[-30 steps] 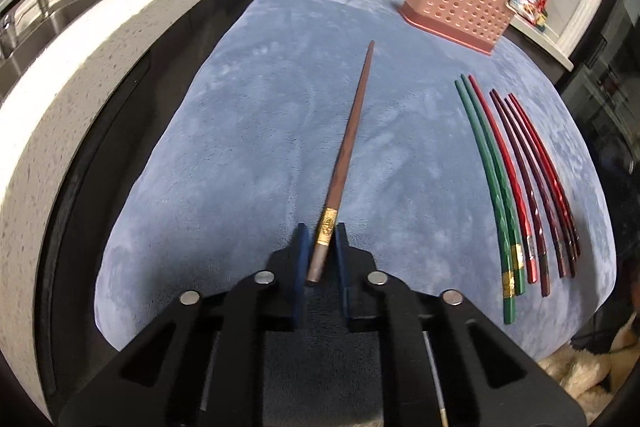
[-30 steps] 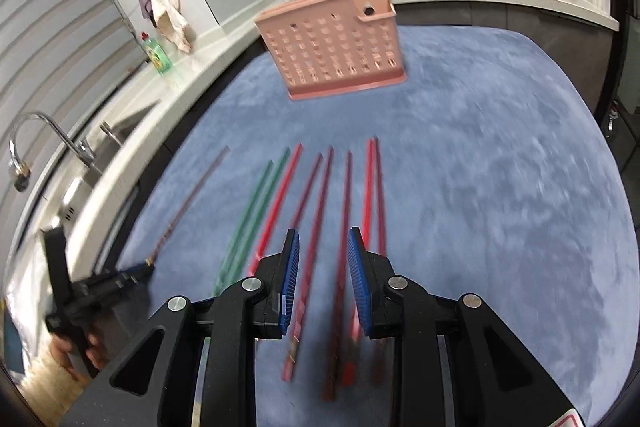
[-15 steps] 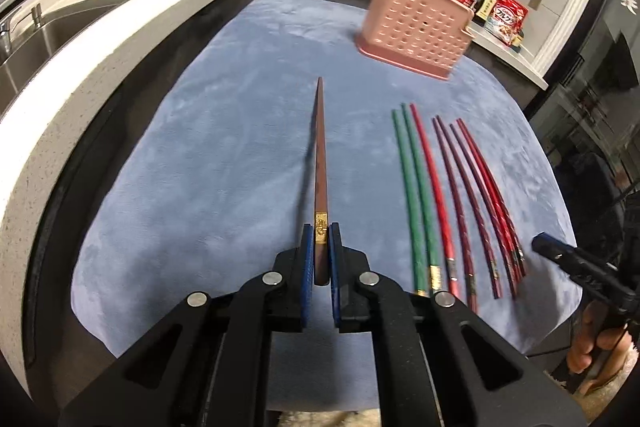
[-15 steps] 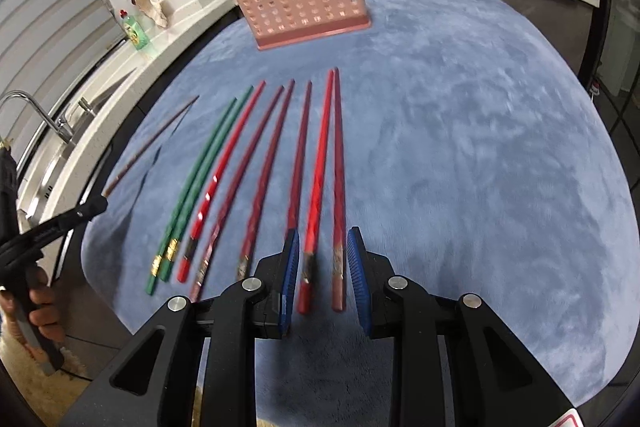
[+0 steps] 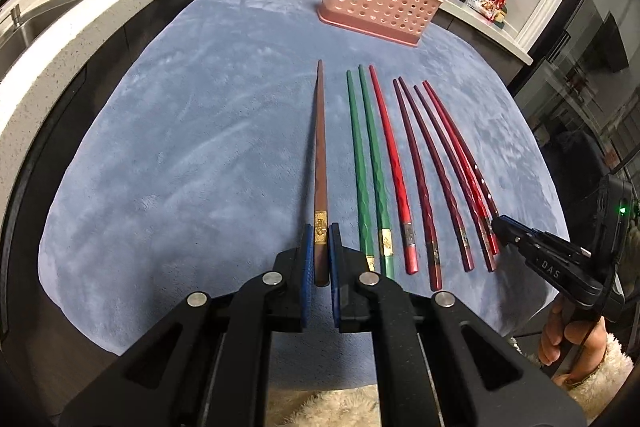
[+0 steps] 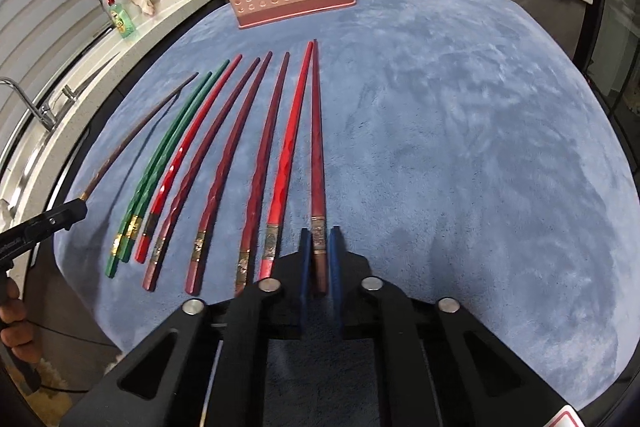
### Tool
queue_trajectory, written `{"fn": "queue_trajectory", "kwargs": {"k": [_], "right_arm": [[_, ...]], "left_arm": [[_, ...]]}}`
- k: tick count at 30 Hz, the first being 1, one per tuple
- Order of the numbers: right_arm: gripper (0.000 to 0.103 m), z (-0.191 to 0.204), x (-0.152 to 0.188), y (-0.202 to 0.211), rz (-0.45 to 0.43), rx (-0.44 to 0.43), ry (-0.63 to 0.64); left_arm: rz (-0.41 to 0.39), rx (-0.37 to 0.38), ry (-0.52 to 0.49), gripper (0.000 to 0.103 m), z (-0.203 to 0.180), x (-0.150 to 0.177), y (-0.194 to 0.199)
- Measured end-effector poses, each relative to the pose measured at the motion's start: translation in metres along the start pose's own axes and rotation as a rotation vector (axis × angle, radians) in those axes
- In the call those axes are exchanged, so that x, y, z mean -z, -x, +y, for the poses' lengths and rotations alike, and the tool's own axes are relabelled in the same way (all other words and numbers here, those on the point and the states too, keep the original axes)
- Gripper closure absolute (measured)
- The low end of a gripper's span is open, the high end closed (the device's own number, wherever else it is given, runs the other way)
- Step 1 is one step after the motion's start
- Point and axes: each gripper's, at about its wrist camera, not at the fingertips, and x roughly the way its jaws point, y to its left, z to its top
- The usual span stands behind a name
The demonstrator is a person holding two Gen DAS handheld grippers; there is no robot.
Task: Organize utensils
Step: 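Drop the brown chopstick into the pink basket with the left gripper while the right drops the red chopstick in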
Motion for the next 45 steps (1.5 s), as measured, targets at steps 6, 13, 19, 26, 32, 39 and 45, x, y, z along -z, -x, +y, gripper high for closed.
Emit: {"fn": "queue_trajectory", "kwargs": {"k": [6,13,19,26,32,39,45], "right_arm": [[0.096,-0.001,-0.01,0.017,-0.025,-0.008,-0.003],[0.096,0.001,-0.051,0.072,-0.163,-0.02,0.008],[0.096,0.005,-0.103,0.106,-0.293,-0.018,0.037],[0.096,0.006,-0.17,0.128,-0.438,-0.05,0.054],[0.096,0.008,-0.224,0.139,-0.527,-0.09,0.041],[0.096,0.013,-0.298,0.154,-0.665,-0.161,0.02],[0.096,0.021,-0.36,0.146,-0.73,-0.165,-0.005]], "left_arm": [[-0.026,-0.008,-0.004,0.096,-0.004,-0.011,0.012],[-0.115,-0.006,-0.013,0.096,-0.015,-0.046,0.045],[-0.216,0.003,-0.015,0.096,-0.028,-0.099,0.07],[-0.338,-0.032,-0.056,0.096,-0.047,-0.173,0.082],[-0.409,-0.02,-0.079,0.096,-0.067,-0.233,0.084],[-0.546,-0.018,-0.113,0.096,-0.091,-0.302,0.106],[-0.626,-0.023,-0.146,0.096,-0.104,-0.356,0.1]]}}
